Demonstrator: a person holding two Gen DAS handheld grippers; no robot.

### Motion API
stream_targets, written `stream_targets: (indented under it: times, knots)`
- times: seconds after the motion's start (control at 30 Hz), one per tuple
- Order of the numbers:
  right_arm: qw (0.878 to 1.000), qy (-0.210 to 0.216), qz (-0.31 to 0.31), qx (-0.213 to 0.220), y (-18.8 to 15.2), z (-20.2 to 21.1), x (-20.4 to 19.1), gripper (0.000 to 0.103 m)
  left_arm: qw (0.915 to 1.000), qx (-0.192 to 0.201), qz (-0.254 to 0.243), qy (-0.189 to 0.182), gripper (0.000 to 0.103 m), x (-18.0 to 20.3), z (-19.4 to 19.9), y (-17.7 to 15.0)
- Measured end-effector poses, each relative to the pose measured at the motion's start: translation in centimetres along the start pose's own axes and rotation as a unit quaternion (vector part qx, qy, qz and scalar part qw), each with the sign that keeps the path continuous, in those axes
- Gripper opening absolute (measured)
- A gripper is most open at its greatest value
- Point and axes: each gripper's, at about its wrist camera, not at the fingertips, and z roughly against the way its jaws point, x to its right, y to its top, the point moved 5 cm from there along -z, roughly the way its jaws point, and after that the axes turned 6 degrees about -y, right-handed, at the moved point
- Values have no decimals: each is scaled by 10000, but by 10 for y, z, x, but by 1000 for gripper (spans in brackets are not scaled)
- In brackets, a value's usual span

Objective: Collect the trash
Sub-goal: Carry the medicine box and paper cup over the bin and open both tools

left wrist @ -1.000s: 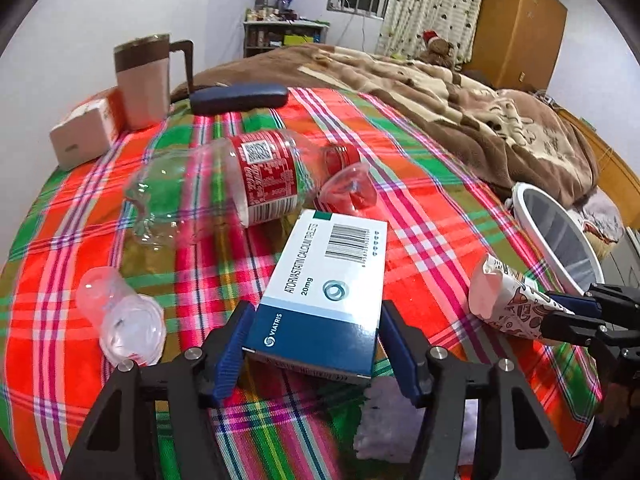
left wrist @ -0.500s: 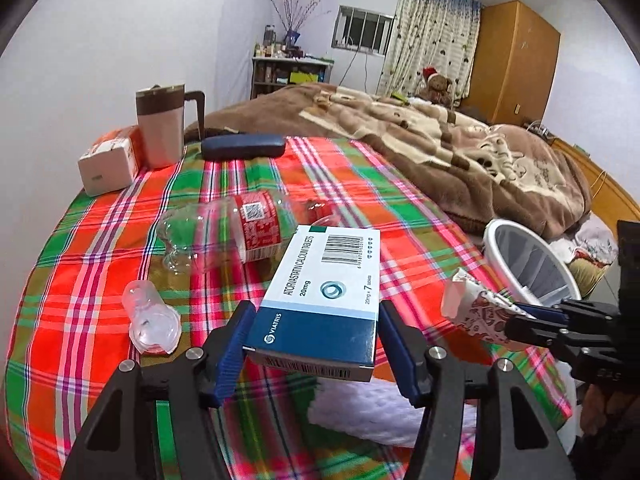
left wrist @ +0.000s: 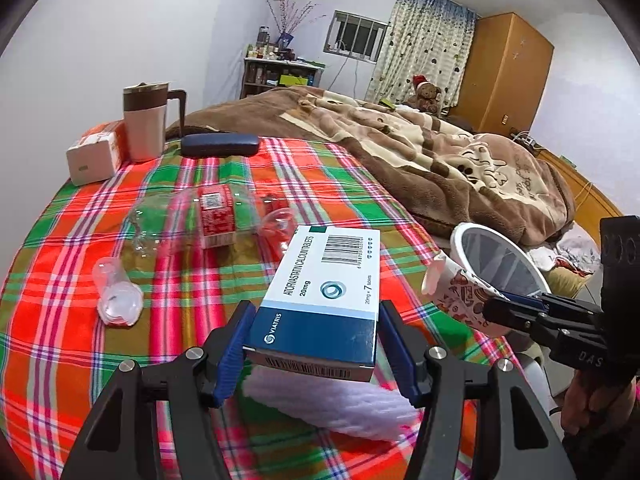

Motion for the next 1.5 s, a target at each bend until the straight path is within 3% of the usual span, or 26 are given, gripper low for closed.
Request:
stream_targets:
  times: [0.83, 1.17, 1.5]
  knots:
    - [9952, -611, -678, 361, -4, 35, 72, 23, 9970, -207, -380, -648, 62, 88, -41, 10]
    - [9863, -1070, -1136, 543, -10, 57, 119, 23, 9919, -309, -707, -1006, 62, 138, -65, 16]
    - [9806, -1251, -1427, 481, -23, 61, 145, 23, 9854, -563, -978, -1276, 62, 181, -97, 12]
